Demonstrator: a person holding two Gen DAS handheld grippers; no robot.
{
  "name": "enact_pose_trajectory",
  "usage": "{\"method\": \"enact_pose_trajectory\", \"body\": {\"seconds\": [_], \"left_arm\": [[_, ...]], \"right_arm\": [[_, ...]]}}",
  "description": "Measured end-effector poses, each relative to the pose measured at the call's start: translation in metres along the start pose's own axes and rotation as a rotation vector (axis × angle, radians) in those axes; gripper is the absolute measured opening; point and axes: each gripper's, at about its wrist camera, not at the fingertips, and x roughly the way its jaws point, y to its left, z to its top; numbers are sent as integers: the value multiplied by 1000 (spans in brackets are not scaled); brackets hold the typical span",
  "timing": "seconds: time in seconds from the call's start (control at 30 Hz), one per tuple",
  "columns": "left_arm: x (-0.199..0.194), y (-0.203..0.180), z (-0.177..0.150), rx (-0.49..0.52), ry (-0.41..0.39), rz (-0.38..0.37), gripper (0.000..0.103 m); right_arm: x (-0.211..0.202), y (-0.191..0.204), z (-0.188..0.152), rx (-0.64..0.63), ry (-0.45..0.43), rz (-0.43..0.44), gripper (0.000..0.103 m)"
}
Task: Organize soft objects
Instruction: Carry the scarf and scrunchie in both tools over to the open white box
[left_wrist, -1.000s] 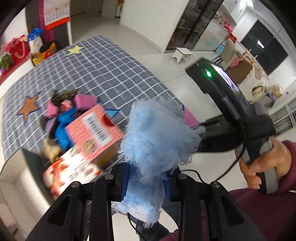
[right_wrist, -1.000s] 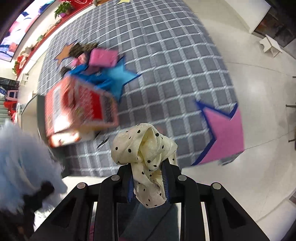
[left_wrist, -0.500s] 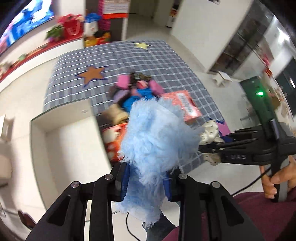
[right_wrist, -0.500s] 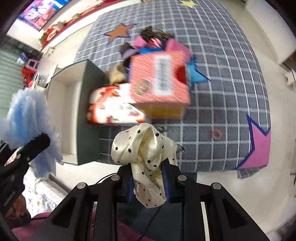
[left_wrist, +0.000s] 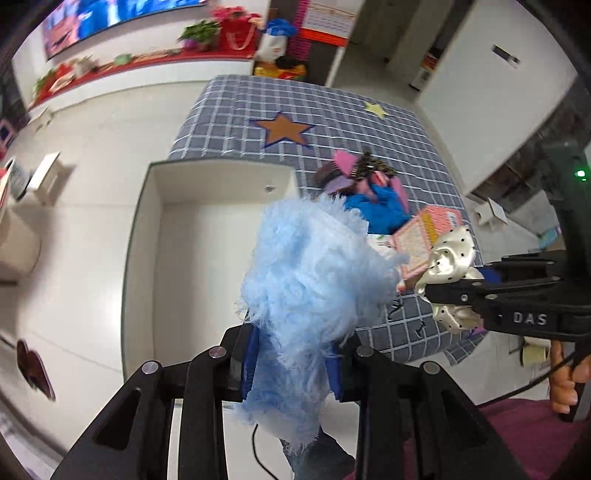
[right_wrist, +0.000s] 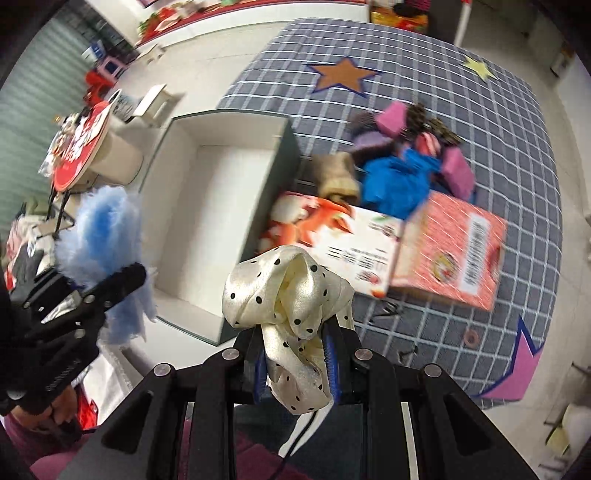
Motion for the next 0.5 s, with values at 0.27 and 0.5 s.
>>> {"method": "enact_pose_trajectory", "body": {"seconds": [0.27, 0.5], "left_arm": [[8, 30, -11, -102, 31, 64, 34], [14, 43, -12, -142, 50, 85, 34]], "right_arm": [[8, 32, 13, -73, 12, 8, 26], [16, 39, 20, -75, 33, 27, 26]]}}
